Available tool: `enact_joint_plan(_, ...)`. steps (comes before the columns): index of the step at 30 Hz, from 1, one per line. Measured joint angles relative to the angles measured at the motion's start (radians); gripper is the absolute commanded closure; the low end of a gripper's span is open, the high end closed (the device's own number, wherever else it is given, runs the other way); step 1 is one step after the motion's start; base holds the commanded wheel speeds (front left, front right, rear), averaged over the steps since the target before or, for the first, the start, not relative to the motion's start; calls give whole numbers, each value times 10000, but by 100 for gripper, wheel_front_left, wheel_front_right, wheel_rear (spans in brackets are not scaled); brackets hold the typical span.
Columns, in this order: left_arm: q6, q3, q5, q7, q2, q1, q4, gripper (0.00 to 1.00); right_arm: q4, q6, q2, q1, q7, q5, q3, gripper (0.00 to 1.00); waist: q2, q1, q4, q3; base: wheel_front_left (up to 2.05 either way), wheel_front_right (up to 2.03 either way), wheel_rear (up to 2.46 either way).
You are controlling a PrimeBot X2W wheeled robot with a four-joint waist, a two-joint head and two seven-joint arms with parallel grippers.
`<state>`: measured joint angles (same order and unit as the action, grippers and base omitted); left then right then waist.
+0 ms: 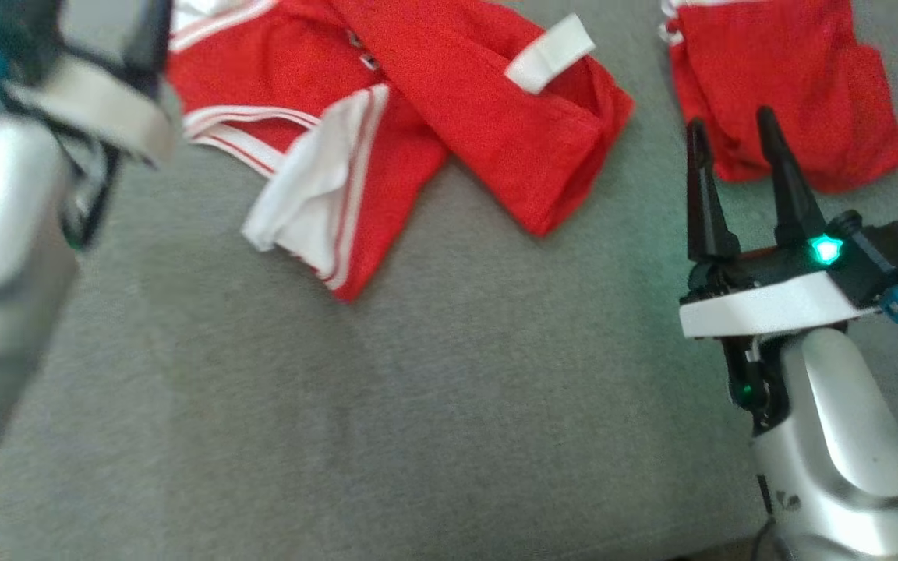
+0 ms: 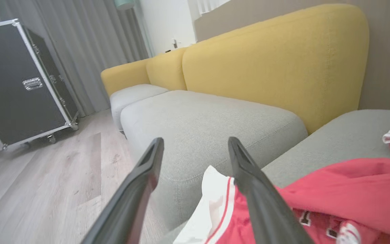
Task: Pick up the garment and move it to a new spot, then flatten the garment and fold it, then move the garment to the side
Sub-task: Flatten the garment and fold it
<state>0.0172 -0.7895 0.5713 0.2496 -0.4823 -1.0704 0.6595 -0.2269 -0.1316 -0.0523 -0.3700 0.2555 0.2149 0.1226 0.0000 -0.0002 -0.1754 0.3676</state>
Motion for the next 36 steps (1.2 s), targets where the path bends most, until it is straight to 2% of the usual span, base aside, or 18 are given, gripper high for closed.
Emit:
enact_joint_plan(4, -495, 360, 370, 29, 150, 1795, -1200, 0, -203, 0, 0, 403, 0, -221, -276, 0, 0, -1, 569, -624, 0, 0, 0)
enact_joint_plan(11, -1436, 1187, 407, 42, 662, 5094, -3237, 0, -474, 0, 0, 1123, 0, -316, -447, 0, 0, -2, 1424, -1623, 0, 0, 0)
enact_joint_plan(16, -1770, 2197, 445, 42, 1168, 7143, -4261, 0, -591, 0, 2, 1530, 0, -290, -464, 0, 1, -1, 1771, -2193, 0, 0, 0)
enact_joint_plan(20, -1739, 2706, 232, 42, 1453, 8247, -4575, 0, -662, 0, 2, 1604, 0, -196, -366, 0, 1, -1, 1862, -2416, 0, 0, 0)
enact_joint_plan(24, -1534, 2725, -159, 42, 1526, 8435, -4589, 0, -665, 0, 4, 1598, 0, -163, -236, 0, 1, 1, 1813, -2387, 0, 0, 0)
enact_joint_plan(27, -1195, 2650, -284, 12, 1522, 8225, -4399, 0, -660, 0, 4, 1586, 0, -109, -119, 0, 1, 2, 1700, -2269, 0, 0, 0)
enact_joint_plan(36, -82, 1705, -570, -1206, 1517, 6591, -3283, 0, -543, 0, 4, 1520, 0, -33, -115, 0, 0, 4, 1141, -1657, 0, 0, 0)
